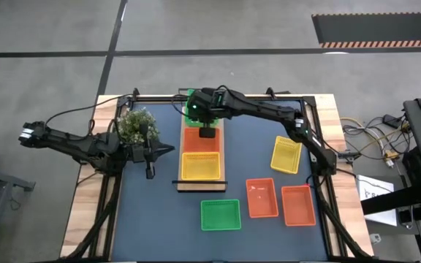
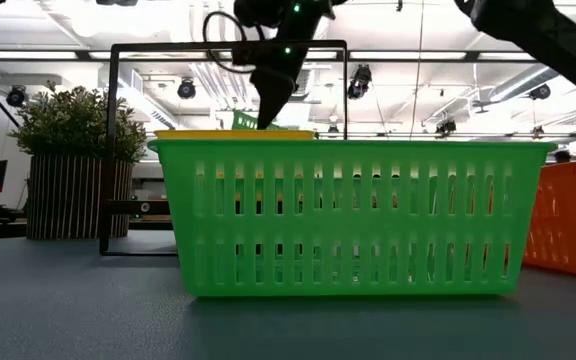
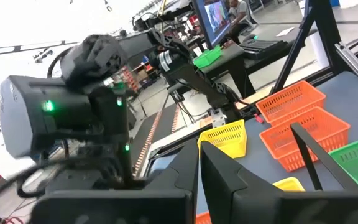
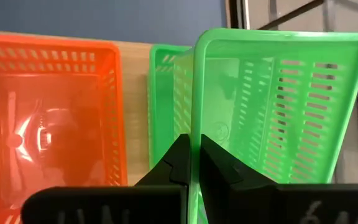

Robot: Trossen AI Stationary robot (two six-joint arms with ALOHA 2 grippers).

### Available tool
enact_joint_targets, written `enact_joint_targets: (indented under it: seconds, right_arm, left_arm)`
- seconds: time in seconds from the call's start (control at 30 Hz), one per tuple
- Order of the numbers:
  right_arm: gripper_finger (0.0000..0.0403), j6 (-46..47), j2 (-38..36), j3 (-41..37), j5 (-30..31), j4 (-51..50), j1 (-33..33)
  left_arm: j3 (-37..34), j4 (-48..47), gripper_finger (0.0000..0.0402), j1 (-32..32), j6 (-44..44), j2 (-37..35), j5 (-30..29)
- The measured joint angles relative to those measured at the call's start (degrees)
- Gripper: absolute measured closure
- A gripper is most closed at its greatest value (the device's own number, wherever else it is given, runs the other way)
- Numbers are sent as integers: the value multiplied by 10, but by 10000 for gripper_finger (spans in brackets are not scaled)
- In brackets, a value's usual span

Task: Stack baskets on shelf by color
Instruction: Stack the top green bin on the green bin on the shelf

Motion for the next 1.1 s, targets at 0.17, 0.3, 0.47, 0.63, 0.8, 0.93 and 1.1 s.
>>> enact_joint_targets:
  seconds: [0.17, 0.3, 0.47, 0.63, 0.8, 0.93, 1.1]
  right_arm:
    - [394, 15, 0, -3, -12, 2, -9]
    - [394, 21, 0, -3, -17, 2, -11]
    - [394, 21, 12, -5, -17, 15, -11]
    - [394, 16, 25, -6, -17, 20, -11]
    - [379, 16, 38, -6, -17, 27, -14]
    - [345, 20, 41, -6, -17, 27, -16]
    - [303, 24, 40, -3, -17, 26, -16]
  left_arm:
    - [-1, 0, 400, 0, 0, 0, 0]
    - [-1, 0, 400, 0, 0, 0, 0]
    - [-1, 0, 400, 0, 0, 0, 0]
    - [-1, 0, 400, 0, 0, 0, 0]
    - [-1, 0, 400, 0, 0, 0, 0]
    - [-1, 0, 400, 0, 0, 1, 0]
    - [-1, 0, 400, 0, 0, 1, 0]
